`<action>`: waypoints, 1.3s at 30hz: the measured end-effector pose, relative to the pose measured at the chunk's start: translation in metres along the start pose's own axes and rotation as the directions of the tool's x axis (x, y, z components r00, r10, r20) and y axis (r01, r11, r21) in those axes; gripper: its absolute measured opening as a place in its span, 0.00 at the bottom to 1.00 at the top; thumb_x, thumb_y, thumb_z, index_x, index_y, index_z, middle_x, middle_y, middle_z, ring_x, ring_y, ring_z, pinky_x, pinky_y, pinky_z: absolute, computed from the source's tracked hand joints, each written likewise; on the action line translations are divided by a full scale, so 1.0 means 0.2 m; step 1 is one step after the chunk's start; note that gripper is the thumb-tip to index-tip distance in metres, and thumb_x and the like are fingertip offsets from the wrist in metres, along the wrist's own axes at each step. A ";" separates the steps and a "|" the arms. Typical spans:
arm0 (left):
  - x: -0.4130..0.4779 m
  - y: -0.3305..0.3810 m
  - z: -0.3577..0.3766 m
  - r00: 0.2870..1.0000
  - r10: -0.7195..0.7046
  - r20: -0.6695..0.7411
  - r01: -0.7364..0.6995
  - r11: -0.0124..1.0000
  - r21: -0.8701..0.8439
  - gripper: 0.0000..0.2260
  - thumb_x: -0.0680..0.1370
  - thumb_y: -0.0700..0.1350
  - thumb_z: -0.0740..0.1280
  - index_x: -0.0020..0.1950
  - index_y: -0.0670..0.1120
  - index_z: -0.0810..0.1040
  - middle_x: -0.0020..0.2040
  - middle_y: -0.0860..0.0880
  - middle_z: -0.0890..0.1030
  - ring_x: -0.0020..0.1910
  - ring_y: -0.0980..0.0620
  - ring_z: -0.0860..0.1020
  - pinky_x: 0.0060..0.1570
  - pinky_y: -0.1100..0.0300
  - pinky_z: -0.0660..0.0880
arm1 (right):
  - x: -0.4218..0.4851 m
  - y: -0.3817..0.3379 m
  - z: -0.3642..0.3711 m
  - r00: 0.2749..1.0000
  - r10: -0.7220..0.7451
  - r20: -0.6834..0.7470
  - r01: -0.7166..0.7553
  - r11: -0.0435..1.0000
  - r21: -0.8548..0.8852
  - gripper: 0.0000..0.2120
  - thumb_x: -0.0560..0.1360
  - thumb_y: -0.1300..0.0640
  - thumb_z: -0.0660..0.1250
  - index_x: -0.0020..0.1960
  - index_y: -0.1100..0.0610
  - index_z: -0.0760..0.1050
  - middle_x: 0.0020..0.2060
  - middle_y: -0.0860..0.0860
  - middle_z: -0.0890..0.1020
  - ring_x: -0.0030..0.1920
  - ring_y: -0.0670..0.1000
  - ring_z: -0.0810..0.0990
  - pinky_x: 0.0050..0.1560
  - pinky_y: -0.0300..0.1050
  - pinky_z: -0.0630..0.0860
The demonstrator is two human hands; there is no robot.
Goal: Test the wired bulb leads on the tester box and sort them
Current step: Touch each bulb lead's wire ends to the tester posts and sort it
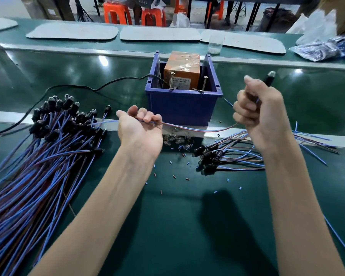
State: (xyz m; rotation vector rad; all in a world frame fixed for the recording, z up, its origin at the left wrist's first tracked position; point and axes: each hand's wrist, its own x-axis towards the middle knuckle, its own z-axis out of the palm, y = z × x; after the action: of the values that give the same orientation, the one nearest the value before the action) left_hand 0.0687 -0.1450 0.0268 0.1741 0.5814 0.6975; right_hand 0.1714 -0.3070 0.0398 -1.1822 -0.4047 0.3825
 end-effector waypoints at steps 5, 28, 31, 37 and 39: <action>-0.03 -0.04 -0.01 0.985 0.009 0.171 -0.068 0.937 0.343 0.18 0.85 0.51 0.50 0.37 0.48 0.66 0.21 0.55 0.59 0.18 0.58 0.54 0.18 0.66 0.51 | 0.00 0.01 0.01 0.996 -0.016 -0.087 0.001 0.984 -0.176 0.23 0.79 0.57 0.63 0.27 0.54 0.62 0.22 0.47 0.64 0.22 0.44 0.55 0.20 0.34 0.53; -0.14 -0.18 -0.03 0.837 -0.471 0.278 -0.255 0.115 0.960 0.10 0.78 0.41 0.58 0.36 0.49 0.64 0.24 0.56 0.62 0.20 0.58 0.57 0.19 0.68 0.54 | -0.02 0.04 0.14 0.997 -0.027 -0.073 0.017 0.991 -0.134 0.04 0.74 0.63 0.69 0.41 0.58 0.79 0.32 0.52 0.76 0.23 0.43 0.58 0.20 0.33 0.54; -0.14 -0.17 -0.01 0.846 -0.450 0.286 -0.159 0.298 0.941 0.09 0.79 0.39 0.55 0.39 0.48 0.64 0.28 0.52 0.61 0.23 0.57 0.55 0.26 0.64 0.50 | -0.02 0.03 0.12 0.992 -0.047 -0.118 0.040 0.997 -0.063 0.03 0.74 0.62 0.70 0.41 0.60 0.78 0.31 0.50 0.79 0.23 0.42 0.59 0.20 0.32 0.54; -0.10 -0.17 -0.03 0.827 -0.318 0.464 -0.246 0.539 0.806 0.14 0.83 0.36 0.51 0.48 0.41 0.76 0.34 0.51 0.69 0.28 0.60 0.62 0.28 0.70 0.58 | -0.02 0.01 0.08 0.998 0.020 -0.068 -0.027 0.994 -0.102 0.10 0.66 0.55 0.74 0.45 0.59 0.81 0.39 0.54 0.85 0.26 0.41 0.67 0.21 0.29 0.60; -0.10 -0.17 -0.04 0.807 -0.291 0.514 -0.313 0.527 0.790 0.12 0.83 0.36 0.53 0.52 0.41 0.77 0.36 0.51 0.71 0.29 0.61 0.64 0.29 0.71 0.62 | -0.03 0.02 0.10 0.997 0.066 -0.036 -0.071 0.981 -0.179 0.06 0.69 0.60 0.73 0.45 0.61 0.81 0.40 0.58 0.83 0.25 0.41 0.70 0.21 0.28 0.62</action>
State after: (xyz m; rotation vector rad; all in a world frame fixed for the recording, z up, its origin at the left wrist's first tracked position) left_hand 0.0707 -0.1846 0.0166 1.3207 0.2472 0.2559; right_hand 0.1567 -0.2924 0.0411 -1.3791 -0.3794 0.3936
